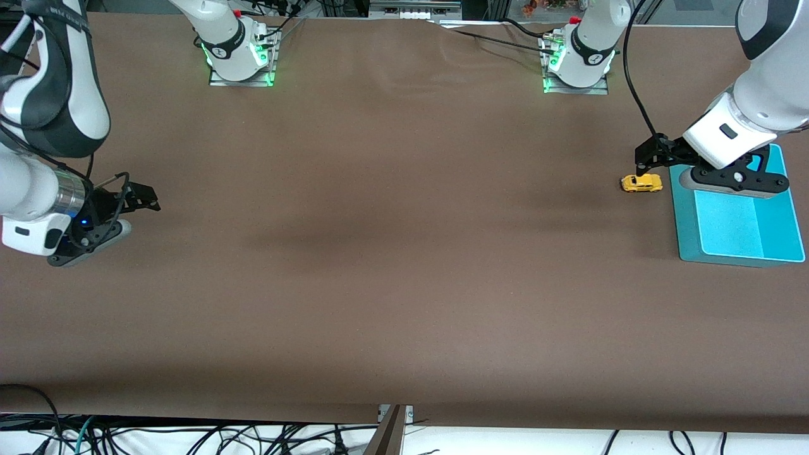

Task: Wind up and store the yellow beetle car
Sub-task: 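Release the car so it rolls toward the turquoise tray, then lower the left gripper over the yellow car, then close the left gripper on the yellow car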

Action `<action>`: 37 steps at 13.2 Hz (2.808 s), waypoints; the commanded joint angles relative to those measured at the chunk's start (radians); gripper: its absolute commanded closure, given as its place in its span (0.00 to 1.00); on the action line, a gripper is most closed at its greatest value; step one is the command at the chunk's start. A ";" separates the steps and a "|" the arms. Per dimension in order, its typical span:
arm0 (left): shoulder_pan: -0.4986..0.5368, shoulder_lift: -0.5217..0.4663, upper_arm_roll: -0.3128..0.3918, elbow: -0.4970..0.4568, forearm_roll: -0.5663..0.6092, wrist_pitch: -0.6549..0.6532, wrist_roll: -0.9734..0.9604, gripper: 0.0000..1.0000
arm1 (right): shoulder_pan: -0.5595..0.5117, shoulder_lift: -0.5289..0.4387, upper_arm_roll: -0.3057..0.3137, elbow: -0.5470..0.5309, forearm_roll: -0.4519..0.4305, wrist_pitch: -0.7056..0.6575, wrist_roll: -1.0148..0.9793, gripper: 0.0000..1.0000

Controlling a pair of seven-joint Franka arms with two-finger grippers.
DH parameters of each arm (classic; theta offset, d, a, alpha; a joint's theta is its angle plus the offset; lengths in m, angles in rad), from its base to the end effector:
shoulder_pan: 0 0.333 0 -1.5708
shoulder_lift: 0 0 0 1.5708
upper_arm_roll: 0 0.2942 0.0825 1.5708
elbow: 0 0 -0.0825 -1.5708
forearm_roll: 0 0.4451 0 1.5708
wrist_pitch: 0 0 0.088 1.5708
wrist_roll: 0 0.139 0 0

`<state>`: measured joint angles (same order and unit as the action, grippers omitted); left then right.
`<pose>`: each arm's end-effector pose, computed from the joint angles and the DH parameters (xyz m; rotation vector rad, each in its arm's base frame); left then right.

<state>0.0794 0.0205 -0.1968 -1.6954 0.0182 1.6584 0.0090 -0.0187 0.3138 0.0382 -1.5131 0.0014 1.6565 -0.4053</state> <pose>0.6168 -0.0696 0.4991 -3.1168 0.2007 0.0879 0.6838 0.0114 0.4027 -3.0165 -0.6488 0.2543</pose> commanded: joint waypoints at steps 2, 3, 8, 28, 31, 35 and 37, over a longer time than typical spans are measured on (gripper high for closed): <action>0.010 0.003 -0.009 0.011 -0.023 -0.086 0.129 0.00 | -0.006 -0.028 0.040 0.103 0.005 -0.174 0.280 0.00; 0.010 0.004 -0.009 0.008 -0.023 -0.086 0.158 0.00 | -0.006 -0.045 0.040 0.109 0.005 -0.194 0.305 0.00; 0.025 -0.025 -0.009 -0.104 -0.015 -0.151 0.426 0.00 | 0.005 -0.094 0.051 0.111 -0.062 -0.270 0.298 0.00; 0.436 0.101 -0.009 -0.938 0.068 1.026 1.445 0.00 | -0.013 -0.259 -0.063 -0.035 -0.032 -0.193 0.316 0.00; 0.441 0.145 -0.007 -0.938 0.068 1.089 1.496 0.00 | -0.010 -0.243 -0.069 -0.024 -0.034 -0.188 0.303 0.00; 0.451 0.162 -0.007 -0.938 0.069 1.104 1.505 0.01 | -0.010 -0.229 -0.069 -0.010 -0.037 -0.179 0.298 0.00; 0.454 0.161 -0.006 -0.938 0.069 1.104 1.508 0.11 | -0.010 -0.228 -0.069 -0.004 -0.034 -0.179 0.299 0.00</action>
<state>0.5175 0.1821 -0.1995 -2.6269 0.0639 2.7463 1.4982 -0.0251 0.0846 -0.0292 -1.5289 -0.0500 1.4758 -0.1002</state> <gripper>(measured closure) 0.026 0.000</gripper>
